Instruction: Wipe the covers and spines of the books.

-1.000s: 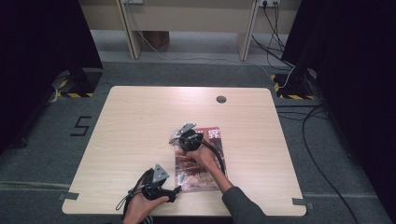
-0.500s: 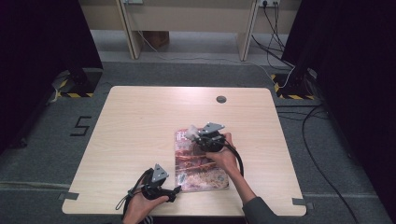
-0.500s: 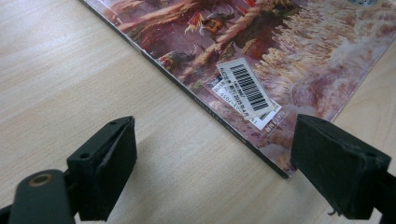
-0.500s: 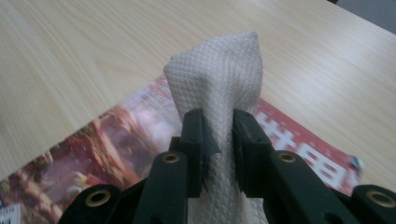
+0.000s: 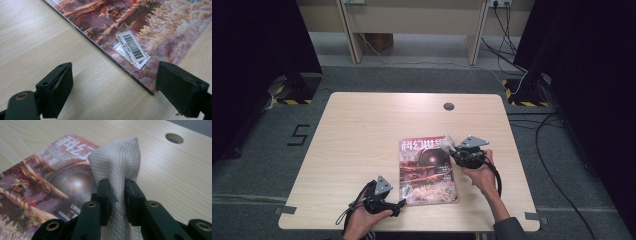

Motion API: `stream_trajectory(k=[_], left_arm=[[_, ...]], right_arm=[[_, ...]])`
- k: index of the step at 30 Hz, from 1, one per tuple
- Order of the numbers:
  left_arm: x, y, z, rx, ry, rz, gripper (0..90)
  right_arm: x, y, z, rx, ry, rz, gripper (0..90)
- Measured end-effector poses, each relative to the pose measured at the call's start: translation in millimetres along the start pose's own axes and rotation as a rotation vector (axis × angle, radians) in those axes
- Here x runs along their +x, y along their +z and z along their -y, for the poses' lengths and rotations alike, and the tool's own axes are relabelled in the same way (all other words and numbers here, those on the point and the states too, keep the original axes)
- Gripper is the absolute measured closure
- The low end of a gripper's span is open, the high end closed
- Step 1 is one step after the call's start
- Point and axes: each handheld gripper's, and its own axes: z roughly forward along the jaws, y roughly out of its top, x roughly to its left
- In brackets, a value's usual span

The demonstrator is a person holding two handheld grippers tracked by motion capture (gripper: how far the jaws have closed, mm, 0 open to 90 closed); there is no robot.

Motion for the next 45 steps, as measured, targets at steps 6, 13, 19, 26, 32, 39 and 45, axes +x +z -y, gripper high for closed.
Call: stream_trajectory(k=[6, 13, 19, 26, 32, 39, 45], left_arm=[[0.2, 0.2, -0.1, -0.001, -0.001, 0.001, 13.6], [-0.3, 0.0, -0.2, -0.001, 0.003, -0.001, 13.6], [0.0, -0.2, -0.2, 0.000, 0.005, 0.002, 13.6], [0.2, -0.2, -0.2, 0.001, 0.005, 0.002, 13.6], [-0.9, -0.5, -0.4, 0.001, 0.010, -0.005, 13.7], [-0.8, -3.7, 1.0, 0.002, -0.001, 0.018, 14.8], [-6.7, -4.3, 1.1, -0.001, 0.029, 0.029, 14.7]], right_arm=[[-18.6, -19.1, 20.6, 0.010, 0.049, 0.053, 75.9], [-37.2, -36.3, 45.3, 0.028, 0.108, 0.088, 75.7], [-41.5, -41.4, 58.4, 0.055, 0.128, 0.094, 75.2], [-47.0, -37.4, 68.5, 0.115, 0.136, 0.116, 73.5], [-46.6, -38.5, 66.8, 0.105, 0.142, 0.139, 64.8], [-30.6, -38.4, 53.6, 0.061, 0.136, 0.097, 48.6], [-3.3, -26.6, 45.5, 0.056, 0.121, -0.020, 44.6]])
